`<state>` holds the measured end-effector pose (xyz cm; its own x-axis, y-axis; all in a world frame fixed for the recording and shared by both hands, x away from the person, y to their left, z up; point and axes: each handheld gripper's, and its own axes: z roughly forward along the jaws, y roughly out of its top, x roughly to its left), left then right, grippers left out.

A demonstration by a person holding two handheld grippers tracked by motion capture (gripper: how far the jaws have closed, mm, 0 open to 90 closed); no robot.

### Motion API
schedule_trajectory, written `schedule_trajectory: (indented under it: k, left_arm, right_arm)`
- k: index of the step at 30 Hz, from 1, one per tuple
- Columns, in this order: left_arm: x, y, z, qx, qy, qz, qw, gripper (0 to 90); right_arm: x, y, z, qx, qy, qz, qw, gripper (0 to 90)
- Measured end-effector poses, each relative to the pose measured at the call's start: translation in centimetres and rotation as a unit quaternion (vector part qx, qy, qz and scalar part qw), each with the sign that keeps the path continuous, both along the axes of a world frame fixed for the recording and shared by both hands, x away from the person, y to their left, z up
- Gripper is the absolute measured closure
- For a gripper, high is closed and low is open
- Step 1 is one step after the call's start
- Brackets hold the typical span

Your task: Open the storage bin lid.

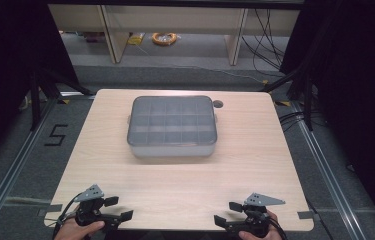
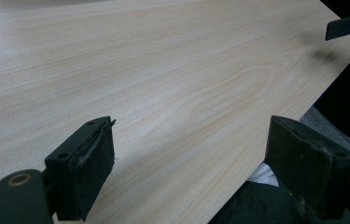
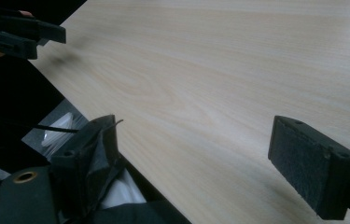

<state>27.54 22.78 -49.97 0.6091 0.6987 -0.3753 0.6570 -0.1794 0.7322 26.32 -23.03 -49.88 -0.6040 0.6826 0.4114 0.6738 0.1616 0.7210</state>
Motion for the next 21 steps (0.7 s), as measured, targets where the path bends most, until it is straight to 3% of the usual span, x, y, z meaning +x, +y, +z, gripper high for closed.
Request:
schedule_trajectory:
  k: [2,7,10,11,12,13,16,18,19,20,21]
  left_arm:
    - [0.0,0.0,0.0,-0.001,0.0,0.001,1.0,15.2]
    - [0.1,0.1,0.2,-0.011,-0.002,0.008,0.9999,15.2]
    - [0.2,0.1,0.2,-0.012,-0.004,0.009,0.9999,15.2]
    - [0.3,0.1,0.2,-0.014,-0.005,0.01,0.9998,15.2]
    - [0.4,0.1,0.3,-0.012,-0.003,0.007,0.9999,15.2]
    - [0.5,0.1,0.3,-0.015,-0.004,0.009,0.9998,15.2]
    - [0.9,0.1,0.5,-0.033,0.001,0.02,0.9992,15.2]
    - [1.4,0.1,0.3,-0.051,0.02,0.03,0.9981,15.2]
    - [1.6,0.1,0.2,-0.055,0.024,0.032,0.9977,15.2]
    - [2.0,0.0,0.3,-0.054,0.024,0.035,0.9976,15.2]
    - [2.3,0.0,0.4,-0.051,0.02,0.036,0.9979,15.2]
  right_arm:
    - [0.0,-0.1,0.0,-0.002,0.001,-0.003,1.0,16.8]
    - [0.2,-0.6,0.4,0.018,-0.002,-0.01,0.9998,16.7]
    - [0.6,-0.8,0.2,0.026,-0.019,-0.01,0.9994,16.7]
    - [0.6,-0.8,0.4,0.027,-0.012,-0.018,0.9994,16.7]
    - [0.8,-0.9,0.4,0.017,-0.024,-0.02,0.9994,16.8]
    - [0.8,-0.9,0.7,0.022,-0.014,-0.027,0.9993,16.8]
    - [1.6,-1.1,0.7,0.019,-0.035,-0.034,0.9986,17.4]
    - [2.2,-1.4,1.0,0.022,-0.031,-0.04,0.9985,17.5]
    - [2.6,-1.3,1.2,0.037,-0.016,-0.046,0.9982,17.5]
    - [3.1,-1.5,1.1,0.027,-0.023,-0.044,0.9984,17.4]
    - [3.8,-1.5,1.4,0.029,-0.014,-0.049,0.9983,17.5]
